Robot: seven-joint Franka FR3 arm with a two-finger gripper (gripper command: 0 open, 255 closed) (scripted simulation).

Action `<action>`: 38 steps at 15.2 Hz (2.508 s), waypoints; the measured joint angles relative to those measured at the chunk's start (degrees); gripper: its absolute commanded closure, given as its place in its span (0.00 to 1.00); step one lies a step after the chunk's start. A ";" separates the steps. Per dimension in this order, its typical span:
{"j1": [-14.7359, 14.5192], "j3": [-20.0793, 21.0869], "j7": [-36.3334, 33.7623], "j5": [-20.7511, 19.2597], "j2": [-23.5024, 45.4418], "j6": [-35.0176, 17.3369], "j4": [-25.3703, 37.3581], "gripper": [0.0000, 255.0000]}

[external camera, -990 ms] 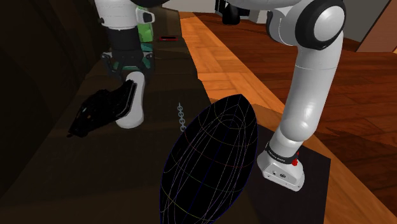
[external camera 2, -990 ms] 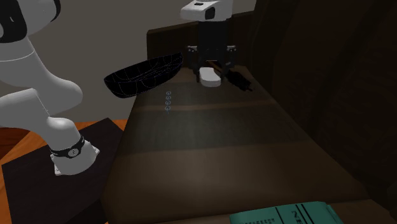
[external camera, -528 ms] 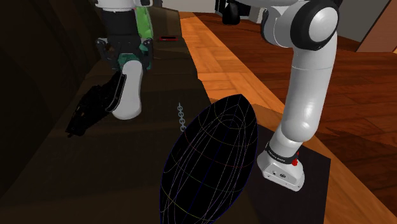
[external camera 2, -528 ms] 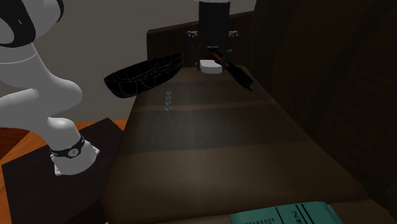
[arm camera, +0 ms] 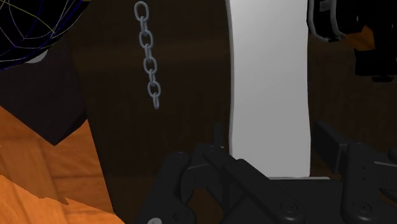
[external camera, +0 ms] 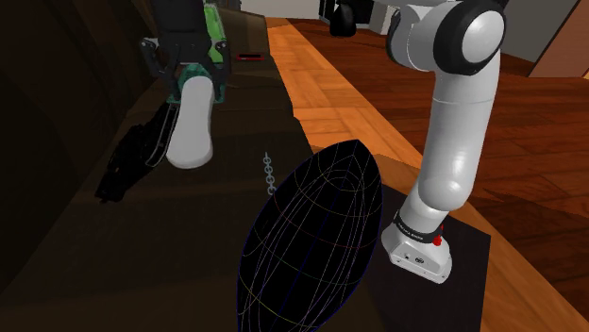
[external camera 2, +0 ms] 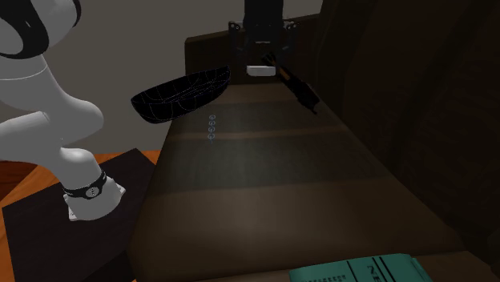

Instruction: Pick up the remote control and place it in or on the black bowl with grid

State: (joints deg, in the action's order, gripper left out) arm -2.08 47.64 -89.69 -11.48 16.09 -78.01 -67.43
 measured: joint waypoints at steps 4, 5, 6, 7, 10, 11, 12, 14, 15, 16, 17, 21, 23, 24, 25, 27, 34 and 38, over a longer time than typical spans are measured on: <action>3.70 1.35 -0.17 7.18 -9.78 -3.01 -10.04 1.00; 4.10 1.43 -0.10 8.51 -11.49 -3.39 -11.56 1.00; 4.68 1.39 0.15 10.38 -13.99 -3.81 -13.67 1.00; 5.05 1.31 0.29 12.51 -16.77 -4.77 -16.45 1.00; 4.98 0.63 0.56 17.47 -23.43 -4.90 -21.02 1.00; 4.66 0.50 0.37 18.79 -25.19 -4.83 -22.11 1.00; 4.35 -0.07 0.64 20.41 -27.46 -4.91 -23.83 1.00; 3.37 -0.53 0.16 22.83 -30.85 -4.58 -25.88 1.00; 2.62 -1.26 0.34 24.59 -33.47 -4.82 -28.07 1.00; 2.07 -1.42 -0.05 25.55 -34.81 -4.31 -28.50 1.00; 1.35 -1.72 -0.44 26.73 -36.54 -3.91 -29.41 1.00; -1.28 -1.66 -3.07 30.27 -41.49 -2.46 -31.48 1.00; -2.49 -1.50 -4.35 31.83 -43.58 -1.91 -32.33 1.00; -3.16 -1.63 -4.77 32.60 -44.76 -1.83 -33.16 1.00; -3.67 -1.88 -4.78 33.15 -45.71 -2.05 -34.19 1.00; -4.08 -1.76 -4.67 33.70 -46.58 -3.34 -36.21 1.00; -5.22 -1.58 -3.37 35.18 -49.00 -8.30 -43.42 1.00; -5.63 -1.26 -2.85 35.83 -49.81 -10.58 -46.39 1.00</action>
State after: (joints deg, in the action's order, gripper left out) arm -7.70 46.38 -92.54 24.35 -33.71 -88.59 -113.82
